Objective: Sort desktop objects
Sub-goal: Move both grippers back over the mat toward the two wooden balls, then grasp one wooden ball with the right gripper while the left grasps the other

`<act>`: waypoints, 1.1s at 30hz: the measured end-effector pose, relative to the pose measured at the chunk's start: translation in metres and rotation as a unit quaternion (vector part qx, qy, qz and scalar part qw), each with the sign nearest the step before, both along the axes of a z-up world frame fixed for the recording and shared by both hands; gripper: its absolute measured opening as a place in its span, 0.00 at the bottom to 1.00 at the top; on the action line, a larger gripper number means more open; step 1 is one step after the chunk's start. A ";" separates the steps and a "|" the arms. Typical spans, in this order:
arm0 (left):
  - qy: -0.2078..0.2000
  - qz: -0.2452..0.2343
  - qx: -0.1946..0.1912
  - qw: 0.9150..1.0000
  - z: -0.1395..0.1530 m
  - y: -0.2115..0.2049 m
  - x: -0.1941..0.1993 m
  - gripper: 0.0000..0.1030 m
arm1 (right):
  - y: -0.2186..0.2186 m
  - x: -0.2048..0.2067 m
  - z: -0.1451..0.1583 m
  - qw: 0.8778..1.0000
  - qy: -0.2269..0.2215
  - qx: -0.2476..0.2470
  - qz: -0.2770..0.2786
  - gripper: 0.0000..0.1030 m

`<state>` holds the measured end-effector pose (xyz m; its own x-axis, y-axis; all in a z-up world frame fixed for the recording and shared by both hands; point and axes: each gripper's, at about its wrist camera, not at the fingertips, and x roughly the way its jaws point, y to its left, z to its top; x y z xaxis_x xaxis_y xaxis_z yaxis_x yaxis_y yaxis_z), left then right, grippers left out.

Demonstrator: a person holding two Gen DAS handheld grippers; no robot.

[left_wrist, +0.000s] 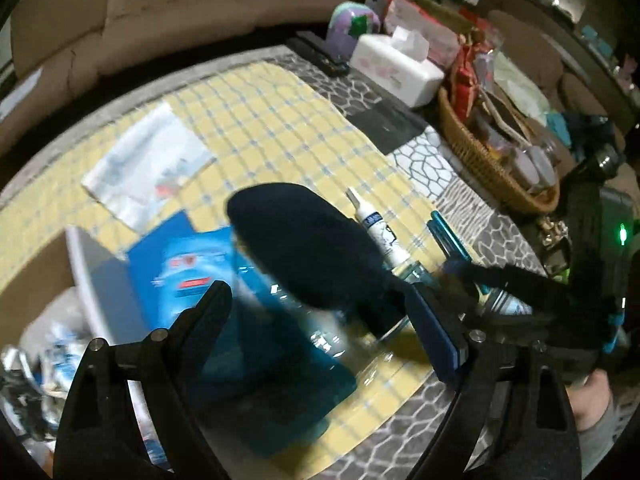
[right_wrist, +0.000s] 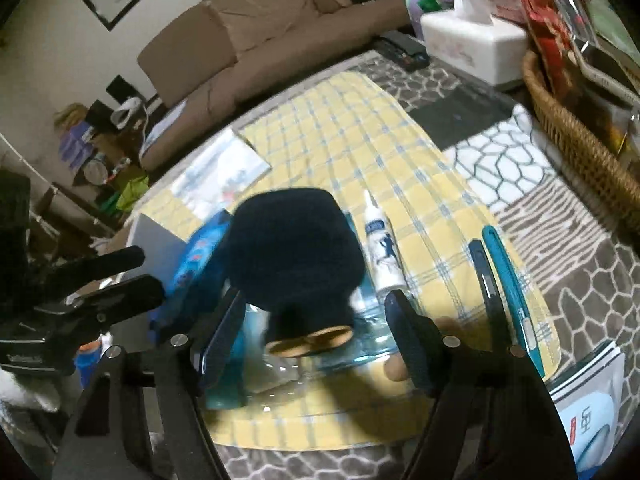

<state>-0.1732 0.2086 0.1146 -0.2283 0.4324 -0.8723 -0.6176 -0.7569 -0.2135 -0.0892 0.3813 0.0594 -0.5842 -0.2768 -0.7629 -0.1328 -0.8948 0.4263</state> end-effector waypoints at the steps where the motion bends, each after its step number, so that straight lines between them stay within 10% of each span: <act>1: -0.005 0.002 0.001 1.000 -0.004 0.005 -0.001 0.85 | -0.001 0.000 -0.004 1.000 -0.005 0.001 0.003 0.74; 10: -0.018 -0.006 0.013 1.000 -0.020 0.025 0.010 0.85 | 0.039 0.012 -0.010 0.999 -0.005 0.036 -0.037 0.74; 15: -0.011 -0.020 0.030 0.999 -0.015 0.033 0.029 0.85 | 0.054 0.015 -0.025 0.998 -0.031 0.053 -0.031 0.48; 25: 0.030 -0.072 0.018 0.997 -0.050 0.041 0.114 0.77 | 0.077 0.029 -0.023 0.998 -0.029 0.035 -0.042 0.44; 33: 0.035 0.007 0.060 0.998 -0.082 0.058 0.118 0.59 | 0.063 0.026 -0.032 0.996 -0.035 0.085 0.024 0.33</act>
<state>-0.0549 0.2663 0.0323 -0.2941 0.5286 -0.7963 -0.6236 -0.7375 -0.2593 -0.0636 0.4444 0.0269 -0.5166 -0.1668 -0.8398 -0.1132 -0.9589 0.2601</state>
